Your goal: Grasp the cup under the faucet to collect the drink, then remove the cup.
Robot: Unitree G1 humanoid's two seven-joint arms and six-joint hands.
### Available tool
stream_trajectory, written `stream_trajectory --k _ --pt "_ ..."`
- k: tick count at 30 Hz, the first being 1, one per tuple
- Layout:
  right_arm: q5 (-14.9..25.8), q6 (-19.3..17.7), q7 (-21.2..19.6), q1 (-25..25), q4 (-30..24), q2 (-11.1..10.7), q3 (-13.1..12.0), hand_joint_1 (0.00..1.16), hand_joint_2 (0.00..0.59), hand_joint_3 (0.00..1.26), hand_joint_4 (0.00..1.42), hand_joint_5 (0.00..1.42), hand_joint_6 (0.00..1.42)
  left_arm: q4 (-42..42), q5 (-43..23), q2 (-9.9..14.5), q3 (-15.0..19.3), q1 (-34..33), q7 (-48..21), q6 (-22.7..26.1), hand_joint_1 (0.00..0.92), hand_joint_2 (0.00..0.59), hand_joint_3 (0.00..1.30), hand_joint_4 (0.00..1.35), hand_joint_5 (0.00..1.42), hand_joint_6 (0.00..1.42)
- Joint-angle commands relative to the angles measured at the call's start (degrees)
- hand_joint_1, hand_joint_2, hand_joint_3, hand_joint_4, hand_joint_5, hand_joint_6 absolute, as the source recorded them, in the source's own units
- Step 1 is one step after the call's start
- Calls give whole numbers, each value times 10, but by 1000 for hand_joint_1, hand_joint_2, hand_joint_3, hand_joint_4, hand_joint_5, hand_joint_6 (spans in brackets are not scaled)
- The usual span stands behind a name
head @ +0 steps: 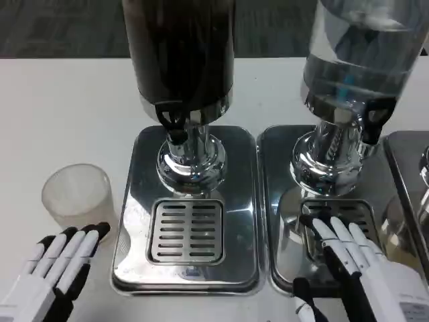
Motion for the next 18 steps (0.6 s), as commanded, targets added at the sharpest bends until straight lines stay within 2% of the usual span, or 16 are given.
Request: stream_trajectory --k 1,18 --pt "2 -5 3 3 -5 -4 -1 450 509 115 44 26 80 24 -27 -1 13 -6 17 -31 0 77 0 0 0 0" --pt "9 -6 5 -3 0 -5 -4 456 515 123 44 26 80 45 -61 -12 24 -24 12 -49 0 44 0 0 0 0"
